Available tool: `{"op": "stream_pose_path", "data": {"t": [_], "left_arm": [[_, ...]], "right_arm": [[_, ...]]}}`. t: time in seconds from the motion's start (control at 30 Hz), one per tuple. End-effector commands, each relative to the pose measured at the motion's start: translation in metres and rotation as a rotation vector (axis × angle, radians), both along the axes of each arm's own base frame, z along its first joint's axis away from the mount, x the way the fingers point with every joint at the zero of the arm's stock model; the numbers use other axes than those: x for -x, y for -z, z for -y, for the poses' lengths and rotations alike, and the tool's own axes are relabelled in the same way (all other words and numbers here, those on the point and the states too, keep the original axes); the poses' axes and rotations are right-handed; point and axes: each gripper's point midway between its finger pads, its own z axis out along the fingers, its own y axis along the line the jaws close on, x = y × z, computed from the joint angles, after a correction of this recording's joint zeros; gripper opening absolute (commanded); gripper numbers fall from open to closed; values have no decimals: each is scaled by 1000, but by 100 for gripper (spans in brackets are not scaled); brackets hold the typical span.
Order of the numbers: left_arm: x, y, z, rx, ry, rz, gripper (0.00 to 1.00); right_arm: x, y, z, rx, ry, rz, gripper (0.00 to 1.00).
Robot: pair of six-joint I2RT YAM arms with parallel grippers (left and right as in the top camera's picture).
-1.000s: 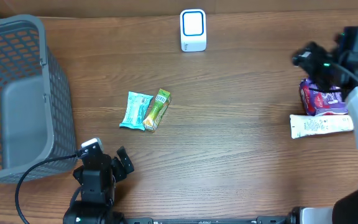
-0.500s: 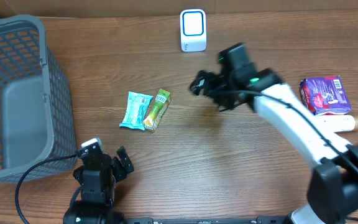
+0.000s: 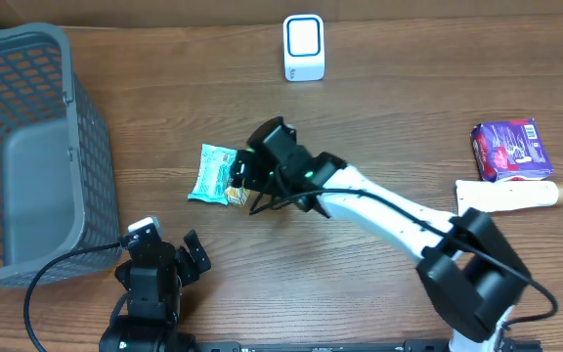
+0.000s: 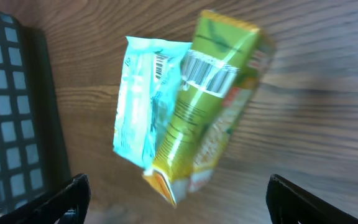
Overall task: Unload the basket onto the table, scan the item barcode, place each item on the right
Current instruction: 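Reach the right gripper to the green tube and grasp it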
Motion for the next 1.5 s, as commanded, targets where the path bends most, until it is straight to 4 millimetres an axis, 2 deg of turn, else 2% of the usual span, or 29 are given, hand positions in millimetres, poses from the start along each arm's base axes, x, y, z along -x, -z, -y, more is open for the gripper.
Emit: {"op": "stream_pose_path", "data": {"t": [0.0, 0.13, 0.23, 0.37, 0.53, 0.8, 0.97, 1.2, 1.27, 1.4, 1.47], "left_arm": [[-1, -3, -2, 4, -19, 20, 100], [-1, -3, -2, 4, -19, 20, 100], [-1, -3, -2, 4, -19, 20, 99], [-1, -3, -2, 4, -19, 20, 99], [-1, -3, -2, 4, -19, 20, 100], [-1, -3, -2, 4, -19, 20, 100], [-1, -3, -2, 4, -19, 20, 100], [-1, -3, -2, 4, -19, 20, 99], [-1, -3, -2, 4, -19, 20, 100], [-1, -3, -2, 4, -19, 20, 100], [-1, -3, -2, 4, -19, 20, 100]], "right_arm": [[-2, 26, -5, 38, 65, 8, 89], [3, 39, -20, 28, 44, 10, 87], [4, 42, -21, 36, 43, 13, 86], [4, 52, -8, 104, 73, 15, 80], [3, 63, 13, 214, 73, 28, 66], [0, 63, 16, 265, -63, 79, 59], [14, 64, 4, 205, -197, 32, 54], [27, 72, 14, 242, -212, -31, 54], [29, 74, 17, 253, -213, -43, 45], [27, 71, 20, 254, -208, -43, 20], [21, 64, 24, 255, -220, -21, 15]]}}
